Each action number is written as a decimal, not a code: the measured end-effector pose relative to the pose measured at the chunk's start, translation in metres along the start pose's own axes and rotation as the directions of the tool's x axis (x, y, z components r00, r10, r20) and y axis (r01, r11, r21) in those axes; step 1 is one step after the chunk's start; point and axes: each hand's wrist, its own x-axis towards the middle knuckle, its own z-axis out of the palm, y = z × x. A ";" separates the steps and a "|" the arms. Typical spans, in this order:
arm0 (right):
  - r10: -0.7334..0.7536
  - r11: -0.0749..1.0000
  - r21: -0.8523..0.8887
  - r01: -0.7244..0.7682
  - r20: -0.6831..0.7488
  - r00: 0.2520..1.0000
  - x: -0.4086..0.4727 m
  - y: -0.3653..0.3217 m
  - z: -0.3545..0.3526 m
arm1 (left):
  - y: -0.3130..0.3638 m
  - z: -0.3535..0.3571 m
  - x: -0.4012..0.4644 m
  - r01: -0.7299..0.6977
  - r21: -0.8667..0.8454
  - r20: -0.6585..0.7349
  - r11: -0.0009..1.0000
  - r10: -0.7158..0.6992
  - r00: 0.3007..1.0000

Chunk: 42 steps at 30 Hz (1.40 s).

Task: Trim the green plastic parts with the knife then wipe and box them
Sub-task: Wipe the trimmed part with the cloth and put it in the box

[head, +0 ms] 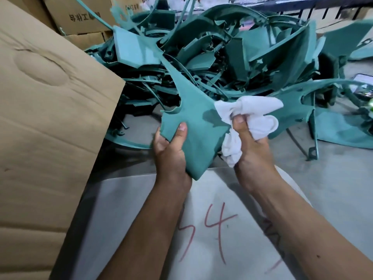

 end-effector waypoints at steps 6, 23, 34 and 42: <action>-0.017 0.960 -0.269 0.074 0.211 0.977 -0.029 0.015 0.019 | 0.002 0.003 0.005 0.023 -0.100 -0.182 0.995 -0.041 0.983; 0.491 0.871 -0.331 -0.363 0.578 0.651 -0.026 -0.032 -0.014 | 0.023 -0.021 0.030 0.092 -0.004 -0.106 0.996 -0.092 0.990; 0.451 0.773 -0.596 -0.217 0.275 0.849 0.005 -0.025 -0.032 | 0.014 -0.007 0.010 0.386 0.047 0.048 0.922 -0.388 0.921; 0.486 0.487 -0.856 0.172 0.429 0.761 0.008 -0.048 -0.042 | 0.016 -0.012 0.012 0.242 0.072 0.058 0.968 -0.246 0.967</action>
